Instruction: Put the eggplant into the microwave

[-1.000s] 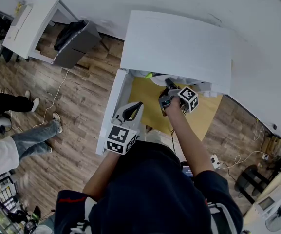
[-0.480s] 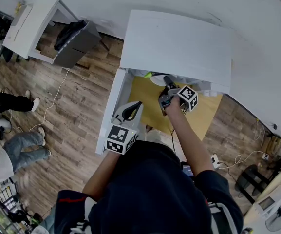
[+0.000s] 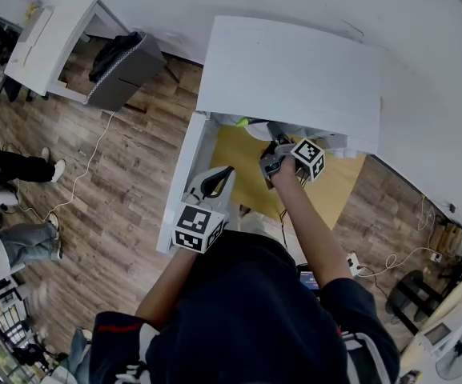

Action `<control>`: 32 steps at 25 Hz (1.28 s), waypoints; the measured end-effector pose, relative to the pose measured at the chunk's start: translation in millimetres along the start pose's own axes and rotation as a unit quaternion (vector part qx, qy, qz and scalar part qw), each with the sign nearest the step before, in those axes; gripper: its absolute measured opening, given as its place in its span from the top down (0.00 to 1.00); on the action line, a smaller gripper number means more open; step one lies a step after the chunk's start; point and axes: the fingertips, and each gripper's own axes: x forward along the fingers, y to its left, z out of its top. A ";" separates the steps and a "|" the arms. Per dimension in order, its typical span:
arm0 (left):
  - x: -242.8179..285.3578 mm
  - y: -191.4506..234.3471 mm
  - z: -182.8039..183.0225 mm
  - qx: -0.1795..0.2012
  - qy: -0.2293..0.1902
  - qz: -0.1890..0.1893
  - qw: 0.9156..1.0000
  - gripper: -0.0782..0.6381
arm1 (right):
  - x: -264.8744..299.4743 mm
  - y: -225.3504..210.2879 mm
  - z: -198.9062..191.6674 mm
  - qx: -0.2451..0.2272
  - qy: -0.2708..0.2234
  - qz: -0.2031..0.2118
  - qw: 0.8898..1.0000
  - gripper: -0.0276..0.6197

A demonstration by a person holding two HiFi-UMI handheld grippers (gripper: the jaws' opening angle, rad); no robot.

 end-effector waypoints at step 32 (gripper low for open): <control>-7.9 -9.8 -3.2 0.011 -0.005 -0.013 1.000 0.87 | -42.7 -17.0 -32.5 -0.151 0.065 -0.042 0.986 0.89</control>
